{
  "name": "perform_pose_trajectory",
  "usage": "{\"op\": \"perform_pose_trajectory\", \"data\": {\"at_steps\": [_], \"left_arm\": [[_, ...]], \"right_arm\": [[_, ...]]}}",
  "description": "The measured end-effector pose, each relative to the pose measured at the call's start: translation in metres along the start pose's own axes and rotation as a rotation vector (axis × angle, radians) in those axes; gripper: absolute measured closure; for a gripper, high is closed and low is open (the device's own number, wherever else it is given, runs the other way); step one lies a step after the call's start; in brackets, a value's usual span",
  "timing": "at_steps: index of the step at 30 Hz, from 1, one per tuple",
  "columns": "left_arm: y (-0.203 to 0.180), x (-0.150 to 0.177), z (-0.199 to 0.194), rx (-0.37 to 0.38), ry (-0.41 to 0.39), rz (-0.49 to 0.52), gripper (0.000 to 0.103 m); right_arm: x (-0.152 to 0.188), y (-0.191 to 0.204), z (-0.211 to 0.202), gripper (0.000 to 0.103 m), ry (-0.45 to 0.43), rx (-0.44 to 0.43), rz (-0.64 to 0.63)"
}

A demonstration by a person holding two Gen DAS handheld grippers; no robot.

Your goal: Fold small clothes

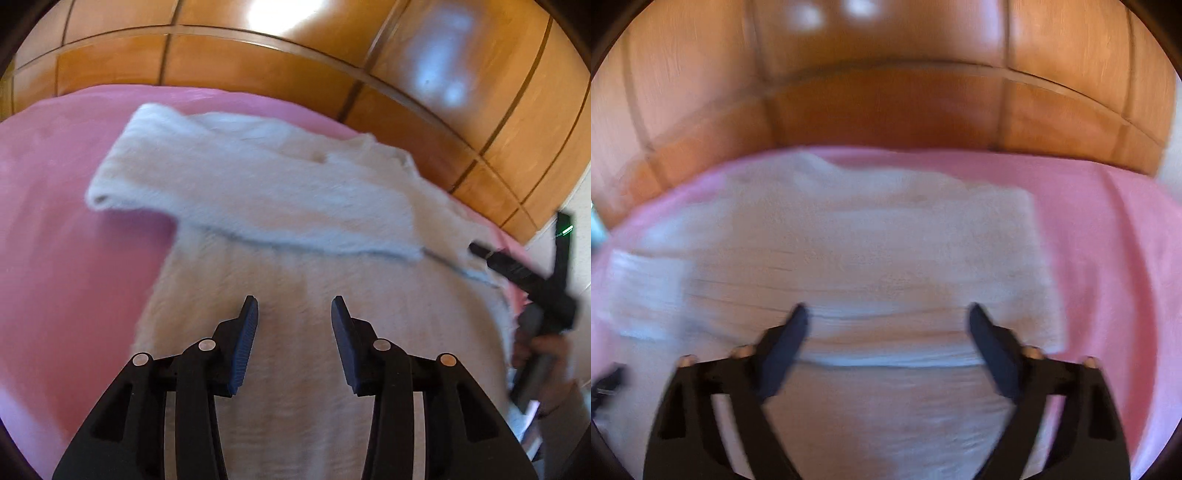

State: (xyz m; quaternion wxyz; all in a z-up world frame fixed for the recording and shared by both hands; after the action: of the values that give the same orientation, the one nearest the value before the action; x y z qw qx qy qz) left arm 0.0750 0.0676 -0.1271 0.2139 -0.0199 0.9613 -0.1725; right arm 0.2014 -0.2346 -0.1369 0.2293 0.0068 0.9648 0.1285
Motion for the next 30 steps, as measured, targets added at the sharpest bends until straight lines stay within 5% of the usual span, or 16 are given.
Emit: {"op": "perform_pose_trajectory", "data": {"at_steps": [3, 8, 11, 15, 22, 30], "left_arm": [[0.005, 0.002, 0.002, 0.004, -0.012, 0.004, 0.063], [0.005, 0.003, 0.007, 0.004, -0.025, 0.025, 0.058], [0.007, 0.004, 0.006, 0.01, -0.033, 0.025, 0.058], [0.01, 0.005, 0.002, 0.032, -0.041, 0.015, 0.058], [0.007, 0.003, 0.002, 0.032, -0.044, 0.017, 0.058], [0.005, 0.003, 0.002, 0.006, -0.034, 0.027, 0.058]], "right_arm": [[0.013, 0.06, 0.018, 0.05, 0.081, -0.129, -0.081], [0.018, 0.119, 0.049, 0.058, 0.136, -0.178, -0.137], [0.012, 0.136, 0.053, 0.097, 0.136, -0.123, -0.168], [-0.015, 0.141, 0.003, 0.097, 0.001, -0.08, -0.208], [-0.053, 0.057, -0.079, 0.097, -0.178, 0.105, -0.128], [-0.008, -0.067, -0.005, 0.097, 0.04, 0.201, 0.146]]}}
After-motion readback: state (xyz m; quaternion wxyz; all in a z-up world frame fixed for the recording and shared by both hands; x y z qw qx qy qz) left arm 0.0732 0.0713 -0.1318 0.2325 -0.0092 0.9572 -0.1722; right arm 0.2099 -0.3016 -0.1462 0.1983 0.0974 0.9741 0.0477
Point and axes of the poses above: each gripper's, at about its wrist camera, not at the fingertips, and z roughly the way its jaws point, y to its left, x to its underside, the point moved 10 cm from there along z, roughly the way its jaws point, and after that the axes turned 15 degrees about y, right-handed, at the moved point
